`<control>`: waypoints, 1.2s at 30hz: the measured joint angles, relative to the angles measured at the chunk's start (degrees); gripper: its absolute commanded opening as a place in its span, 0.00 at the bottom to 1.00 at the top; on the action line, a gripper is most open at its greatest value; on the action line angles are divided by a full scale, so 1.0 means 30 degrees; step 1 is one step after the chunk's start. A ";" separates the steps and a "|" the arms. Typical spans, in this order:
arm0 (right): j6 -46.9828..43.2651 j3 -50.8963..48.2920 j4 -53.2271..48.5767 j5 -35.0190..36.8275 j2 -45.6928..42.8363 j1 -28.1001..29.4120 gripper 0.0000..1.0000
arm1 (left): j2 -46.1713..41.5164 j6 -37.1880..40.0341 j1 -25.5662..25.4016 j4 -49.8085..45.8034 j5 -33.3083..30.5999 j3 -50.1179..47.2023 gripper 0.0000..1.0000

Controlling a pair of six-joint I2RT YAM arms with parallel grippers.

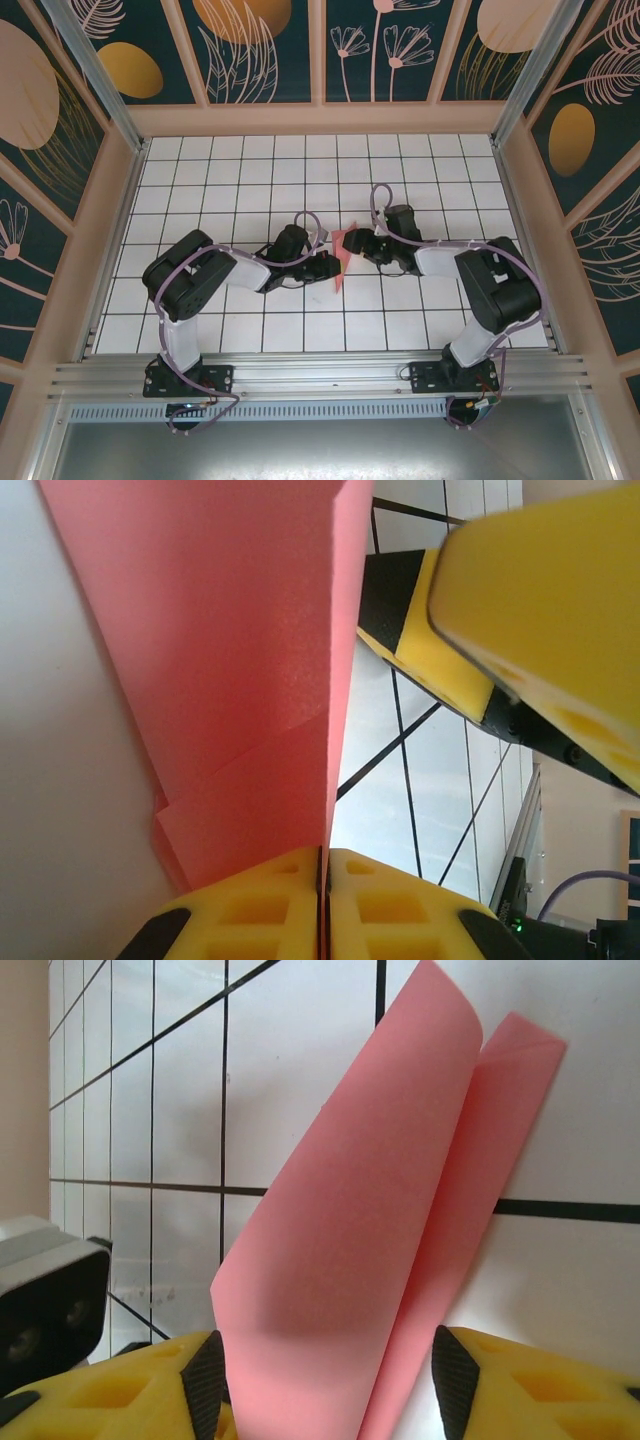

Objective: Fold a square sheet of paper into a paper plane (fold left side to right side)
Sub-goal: Fold the wing for the fifth time at the center of the table.

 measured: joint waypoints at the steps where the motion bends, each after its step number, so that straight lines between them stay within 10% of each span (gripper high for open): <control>1: 0.0044 0.0124 -0.0022 0.0015 0.0146 0.0007 0.55 | 0.0066 -0.0080 0.0000 0.0182 0.0007 -0.0029 0.12; 14: 0.0437 0.1596 -0.1858 0.0204 0.1552 0.0066 0.51 | 0.0568 -0.0823 0.0000 0.1137 0.0131 -0.0328 0.17; 30: 0.0488 0.2739 -0.3738 0.0328 0.2069 0.0073 0.48 | -0.0561 -0.0860 0.0240 0.1224 0.0044 -0.0831 0.58; 36: 0.0481 0.2769 -0.3810 0.0342 0.2069 0.0073 0.48 | -0.1712 -0.0678 0.1209 0.0408 -0.0160 -0.1049 0.59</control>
